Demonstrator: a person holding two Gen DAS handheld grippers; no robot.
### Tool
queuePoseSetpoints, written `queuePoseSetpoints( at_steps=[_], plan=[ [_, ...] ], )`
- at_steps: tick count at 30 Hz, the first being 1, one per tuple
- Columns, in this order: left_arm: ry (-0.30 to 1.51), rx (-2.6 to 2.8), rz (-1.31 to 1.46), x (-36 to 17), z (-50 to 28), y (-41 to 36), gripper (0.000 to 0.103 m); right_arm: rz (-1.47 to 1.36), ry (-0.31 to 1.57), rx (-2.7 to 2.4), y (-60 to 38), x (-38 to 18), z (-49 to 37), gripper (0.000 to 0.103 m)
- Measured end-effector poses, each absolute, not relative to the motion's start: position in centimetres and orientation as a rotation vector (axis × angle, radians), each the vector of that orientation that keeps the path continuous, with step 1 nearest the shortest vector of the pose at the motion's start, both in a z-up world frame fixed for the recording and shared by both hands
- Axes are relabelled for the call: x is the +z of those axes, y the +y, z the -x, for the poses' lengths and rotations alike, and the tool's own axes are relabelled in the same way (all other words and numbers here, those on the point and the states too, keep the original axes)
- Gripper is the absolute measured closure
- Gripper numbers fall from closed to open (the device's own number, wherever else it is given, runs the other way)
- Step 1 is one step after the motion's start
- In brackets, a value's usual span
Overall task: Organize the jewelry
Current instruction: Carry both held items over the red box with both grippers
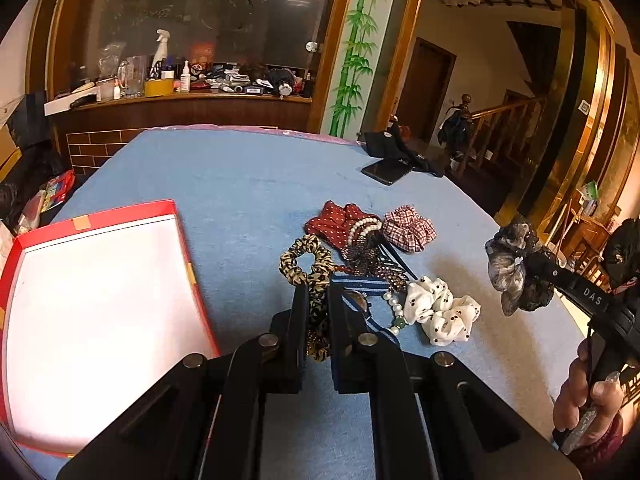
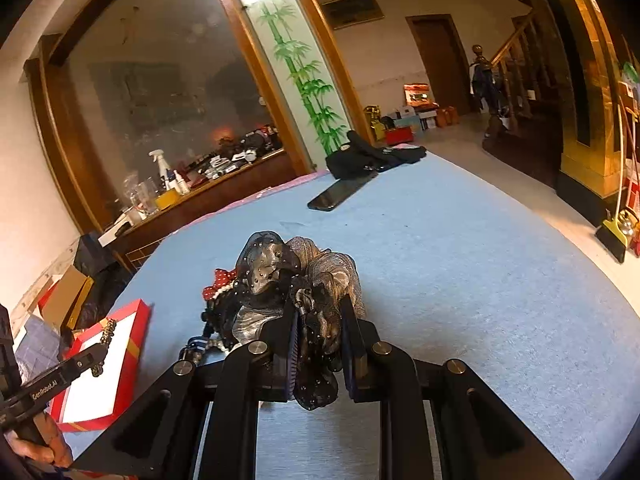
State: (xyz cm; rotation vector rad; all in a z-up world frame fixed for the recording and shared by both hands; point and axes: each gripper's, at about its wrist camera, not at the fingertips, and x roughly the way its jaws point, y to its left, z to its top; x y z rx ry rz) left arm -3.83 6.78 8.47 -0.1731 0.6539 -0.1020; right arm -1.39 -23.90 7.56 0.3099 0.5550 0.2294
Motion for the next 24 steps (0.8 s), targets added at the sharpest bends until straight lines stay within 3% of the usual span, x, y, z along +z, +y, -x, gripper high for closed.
queuePoseSetpoints(
  at_steps=[24],
  plan=[
    [0.601,0.069,0.234,9.5,7.4,16.6,0.095,-0.158,0.643,0.626,-6.4,11.7,2.2,0.084]
  ],
)
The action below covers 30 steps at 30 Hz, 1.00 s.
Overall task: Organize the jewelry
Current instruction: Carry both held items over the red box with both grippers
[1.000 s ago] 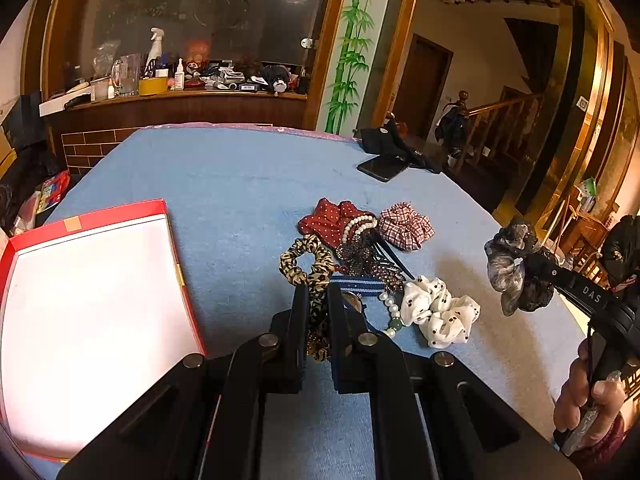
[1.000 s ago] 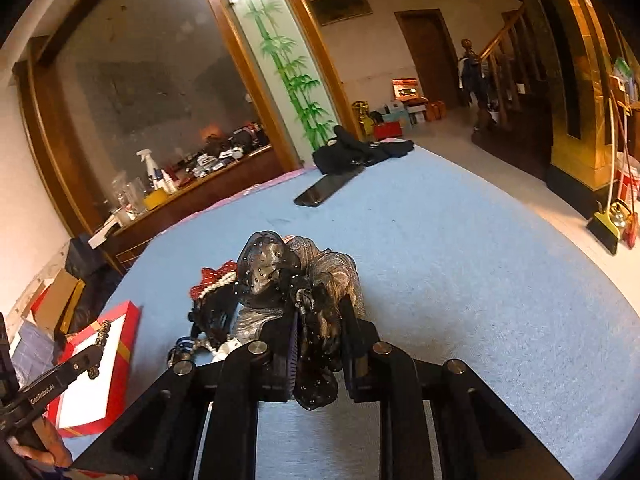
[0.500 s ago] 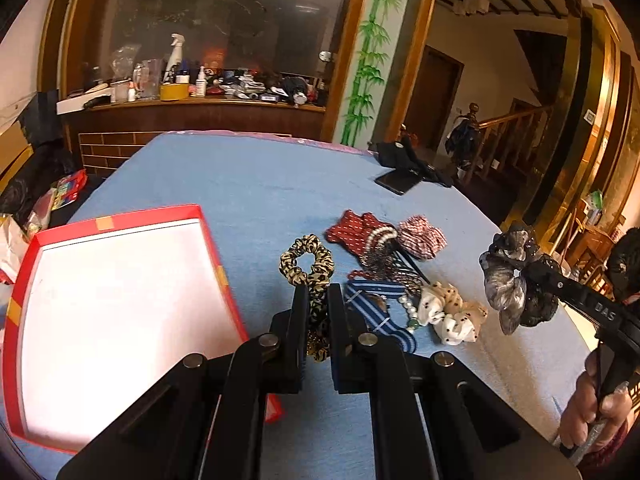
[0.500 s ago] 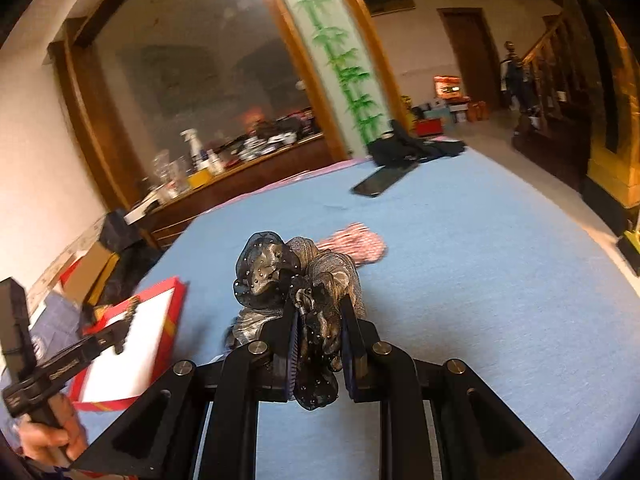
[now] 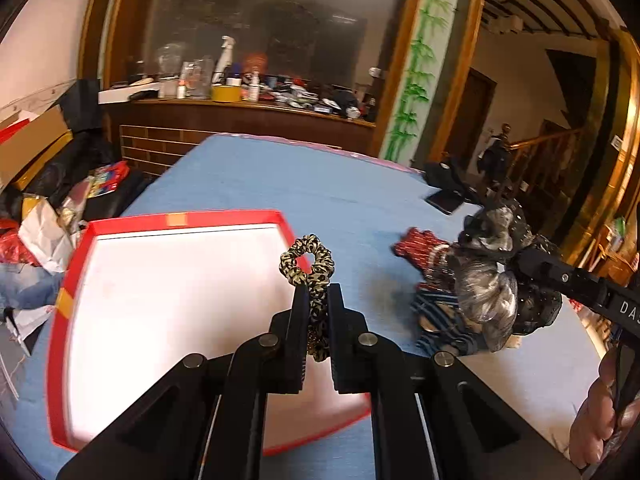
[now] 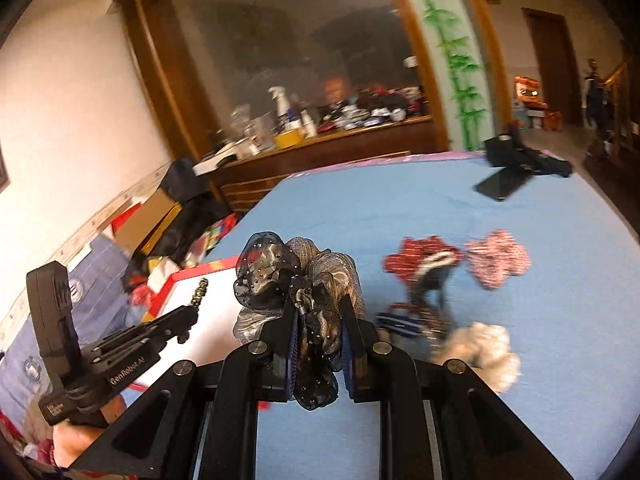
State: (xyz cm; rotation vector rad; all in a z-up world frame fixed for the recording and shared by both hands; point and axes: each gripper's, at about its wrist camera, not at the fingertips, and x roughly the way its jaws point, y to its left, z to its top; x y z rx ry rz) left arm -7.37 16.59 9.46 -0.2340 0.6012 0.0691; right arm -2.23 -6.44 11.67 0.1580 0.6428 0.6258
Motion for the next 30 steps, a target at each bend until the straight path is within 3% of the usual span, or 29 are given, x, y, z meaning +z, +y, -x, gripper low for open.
queuePoseSetpoints(
  at_steps=[16,30],
  plan=[
    [0.695,0.251,0.269,7.1,4.8,27.9,0.095,-0.058,0.781,0.746,8.8,9.4,-3.3,0.083],
    [0.770,0.288,0.322,5.1,1.6,31.5,0.094,-0.017,0.889,0.738,16.2,5.4,-7.9,0.083]
  ],
)
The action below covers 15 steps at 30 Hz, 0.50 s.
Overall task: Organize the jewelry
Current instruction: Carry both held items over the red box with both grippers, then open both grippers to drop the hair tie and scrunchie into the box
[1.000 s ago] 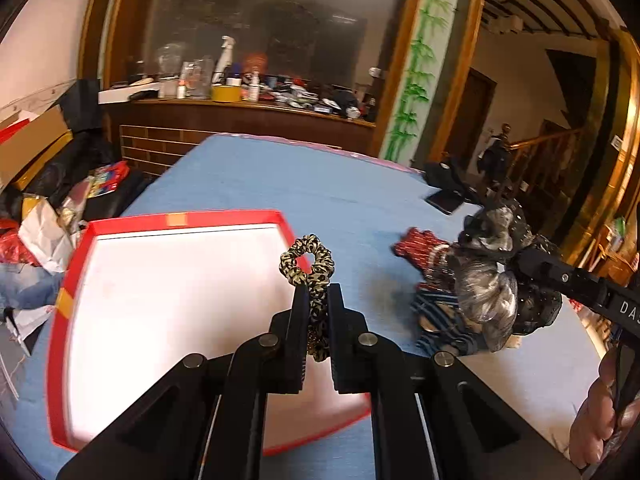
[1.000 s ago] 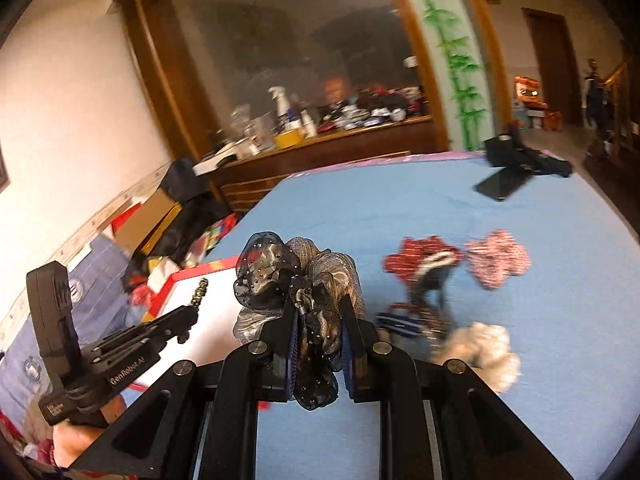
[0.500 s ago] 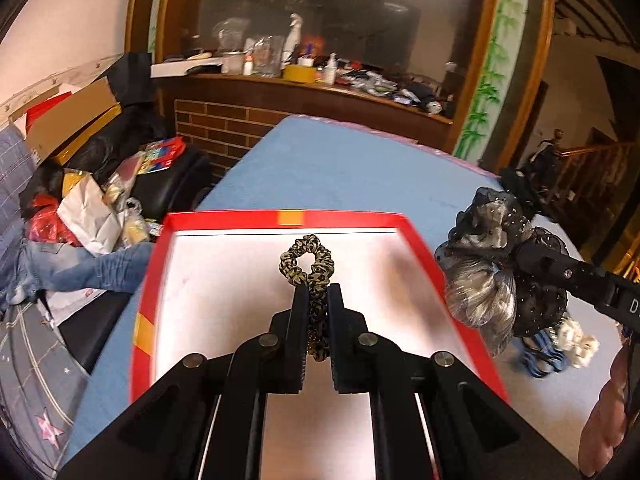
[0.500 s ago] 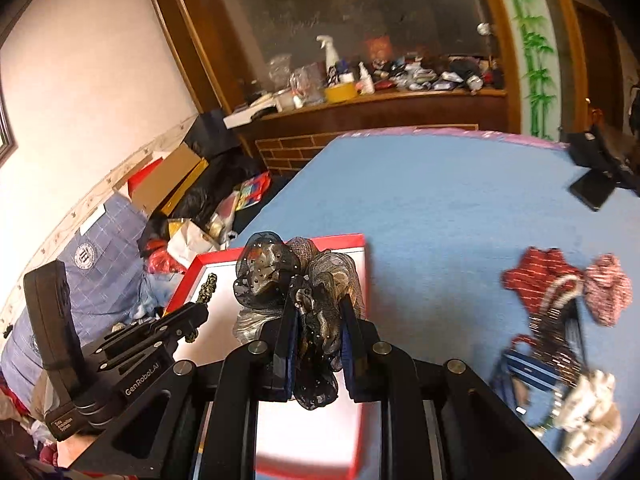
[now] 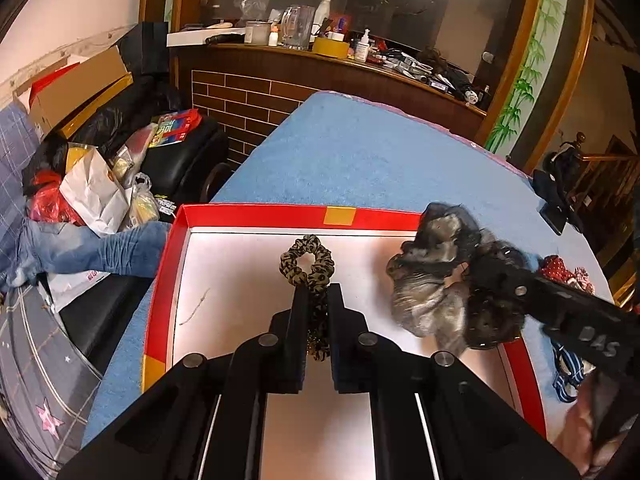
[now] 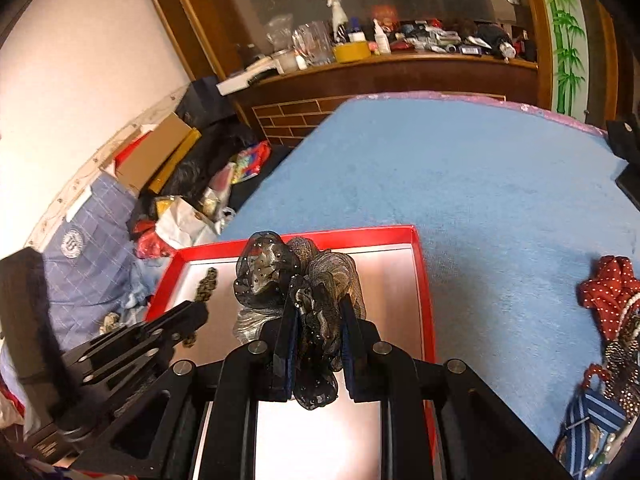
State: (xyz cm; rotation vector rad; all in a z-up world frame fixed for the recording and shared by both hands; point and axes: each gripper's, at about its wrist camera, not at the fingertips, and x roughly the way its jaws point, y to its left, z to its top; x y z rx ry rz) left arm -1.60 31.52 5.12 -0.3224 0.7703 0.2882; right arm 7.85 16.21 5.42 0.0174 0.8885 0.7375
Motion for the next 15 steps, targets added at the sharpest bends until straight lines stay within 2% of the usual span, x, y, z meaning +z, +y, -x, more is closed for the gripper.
queuePoseSetpoints(
  at_steps=[4,6,8,10,15],
  plan=[
    [0.793,0.283,0.339,4.7,1.1,31.8,0.094,0.018,0.928,0.704,17.0,4.0,-8.9,0.081],
    [0.807,0.280,0.346,4.5,0.9,31.8,0.093,0.028,0.940,0.702,17.2,3.7,-9.0,0.074],
    [0.814,0.274,0.361,4.3,0.8,31.8,0.085,0.031,0.940,0.693,17.0,3.7,-9.1,0.060],
    [0.812,0.277,0.372,4.4,0.9,31.8,0.070,0.034,0.935,0.706,16.7,4.0,-8.9,0.056],
    [0.790,0.276,0.357,5.5,1.8,31.2,0.069,0.015,0.928,0.712,15.4,5.4,-8.7,0.055]
  ],
)
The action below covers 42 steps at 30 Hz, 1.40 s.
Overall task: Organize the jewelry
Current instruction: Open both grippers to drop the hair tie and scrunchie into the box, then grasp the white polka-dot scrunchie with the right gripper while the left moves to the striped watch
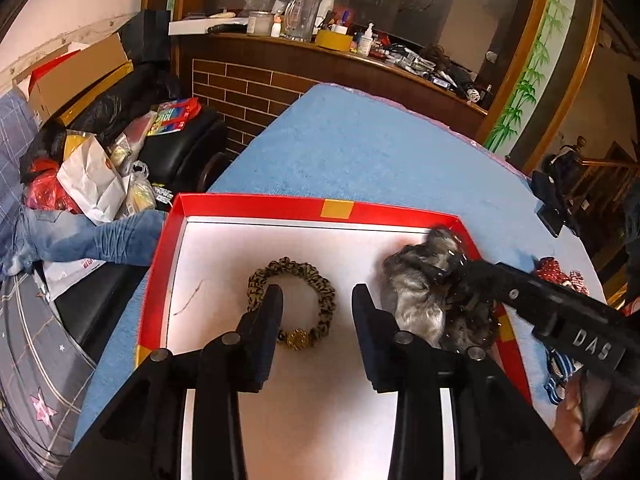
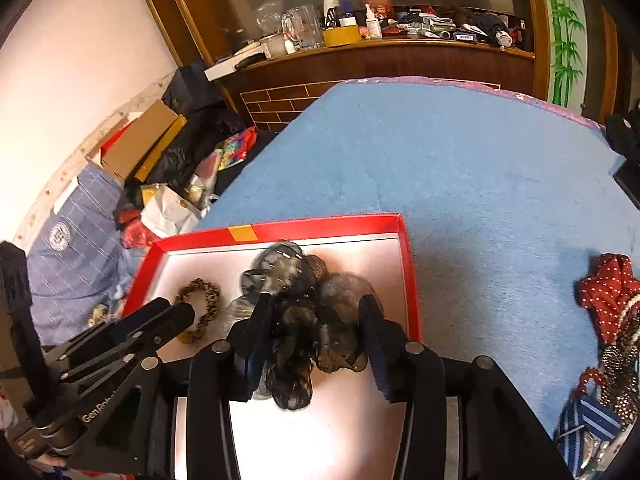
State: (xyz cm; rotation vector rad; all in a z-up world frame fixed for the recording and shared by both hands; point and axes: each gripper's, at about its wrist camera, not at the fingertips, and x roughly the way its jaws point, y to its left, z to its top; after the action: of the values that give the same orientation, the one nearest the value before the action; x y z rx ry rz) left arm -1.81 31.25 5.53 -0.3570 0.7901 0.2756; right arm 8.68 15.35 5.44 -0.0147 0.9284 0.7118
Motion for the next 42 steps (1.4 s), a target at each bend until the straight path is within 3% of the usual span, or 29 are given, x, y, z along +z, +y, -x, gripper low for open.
queuePoseSetpoints(
  at_steps=[9,18,21,25,36,42],
  plan=[
    [0.706,0.260,0.314,10.3,4.9,28.4,0.066,-0.063,0.826,0.735,11.2,11.3,-6.5,0.055],
    [0.576,0.135,0.219,17.1,7.4,20.6,0.058,-0.156,0.517,0.616,-0.3,26.7,-4.5,0.056],
    [0.575,0.076,0.170,17.3,7.3,17.2,0.057,-0.114,0.442,0.550,-4.1,29.2,-3.0,0.051],
    [0.614,0.010,0.160,15.6,6.6,13.6,0.057,-0.114,0.478,0.522,-8.3,26.5,-2.7,0.050],
    [0.847,-0.183,0.191,6.5,2.3,5.0,0.057,-0.241,0.764,0.409,-15.7,9.1,-8.7,0.051],
    [0.908,-0.196,0.239,3.8,-1.9,1.5,0.051,-0.364,0.818,0.391,-18.2,8.4,-9.9,0.051]
  ],
)
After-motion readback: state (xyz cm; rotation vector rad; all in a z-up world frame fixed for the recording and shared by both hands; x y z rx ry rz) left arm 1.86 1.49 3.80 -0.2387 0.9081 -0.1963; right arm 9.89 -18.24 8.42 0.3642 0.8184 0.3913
